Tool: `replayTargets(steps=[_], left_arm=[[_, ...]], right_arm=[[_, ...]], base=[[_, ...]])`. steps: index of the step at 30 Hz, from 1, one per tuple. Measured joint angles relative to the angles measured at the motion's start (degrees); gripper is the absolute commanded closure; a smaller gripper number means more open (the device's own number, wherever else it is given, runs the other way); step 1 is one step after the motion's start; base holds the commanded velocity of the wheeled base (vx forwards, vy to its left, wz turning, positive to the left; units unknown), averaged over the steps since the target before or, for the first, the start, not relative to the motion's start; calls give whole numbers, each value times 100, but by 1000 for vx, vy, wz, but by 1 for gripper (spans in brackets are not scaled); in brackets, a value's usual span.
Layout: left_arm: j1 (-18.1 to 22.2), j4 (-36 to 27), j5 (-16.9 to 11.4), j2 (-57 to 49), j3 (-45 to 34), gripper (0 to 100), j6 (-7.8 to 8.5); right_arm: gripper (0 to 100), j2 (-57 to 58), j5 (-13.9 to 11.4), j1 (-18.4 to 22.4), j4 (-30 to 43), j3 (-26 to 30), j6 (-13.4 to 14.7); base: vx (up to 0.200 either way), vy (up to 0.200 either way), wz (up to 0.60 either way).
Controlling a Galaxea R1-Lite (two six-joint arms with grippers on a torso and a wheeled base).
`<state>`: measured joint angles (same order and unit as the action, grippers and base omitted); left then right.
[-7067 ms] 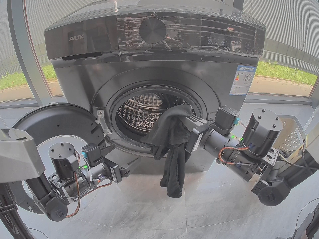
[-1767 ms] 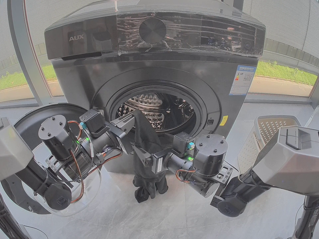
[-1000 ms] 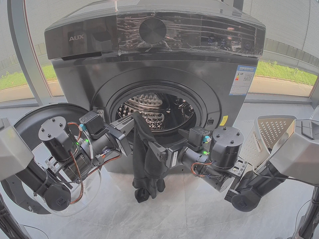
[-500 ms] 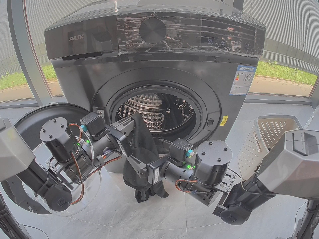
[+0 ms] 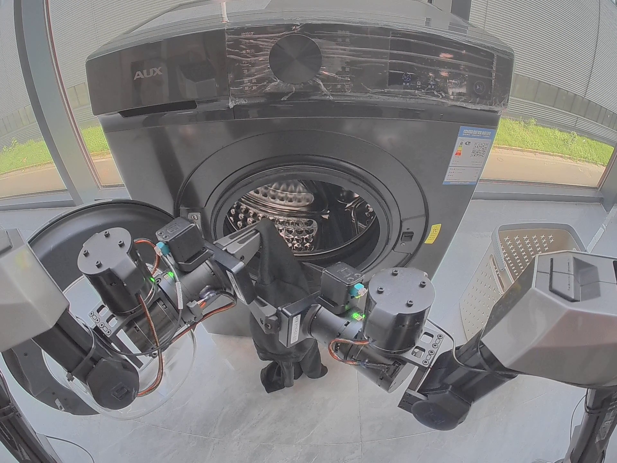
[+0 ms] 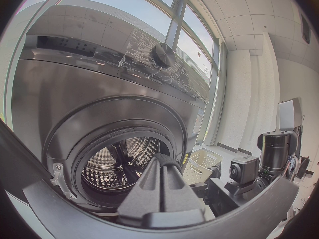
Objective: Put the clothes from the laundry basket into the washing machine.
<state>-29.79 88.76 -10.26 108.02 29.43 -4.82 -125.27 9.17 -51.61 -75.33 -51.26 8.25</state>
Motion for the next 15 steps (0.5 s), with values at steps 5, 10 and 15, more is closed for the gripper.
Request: replayTargets(steps=[5,10,15], left_arm=[[0,2,0,-2,-7,100,-2],[0,4,1,2,-16,100,-2],[6,4,0,2,-16,100,0]], right_arm=[[0,-72,84,104,28,-77,15],[0,-87,227,200,30,-105,83],[100,-50,246,241,15,-80,116]], base=[[0,0,0],[0,0,0],[0,0,0]])
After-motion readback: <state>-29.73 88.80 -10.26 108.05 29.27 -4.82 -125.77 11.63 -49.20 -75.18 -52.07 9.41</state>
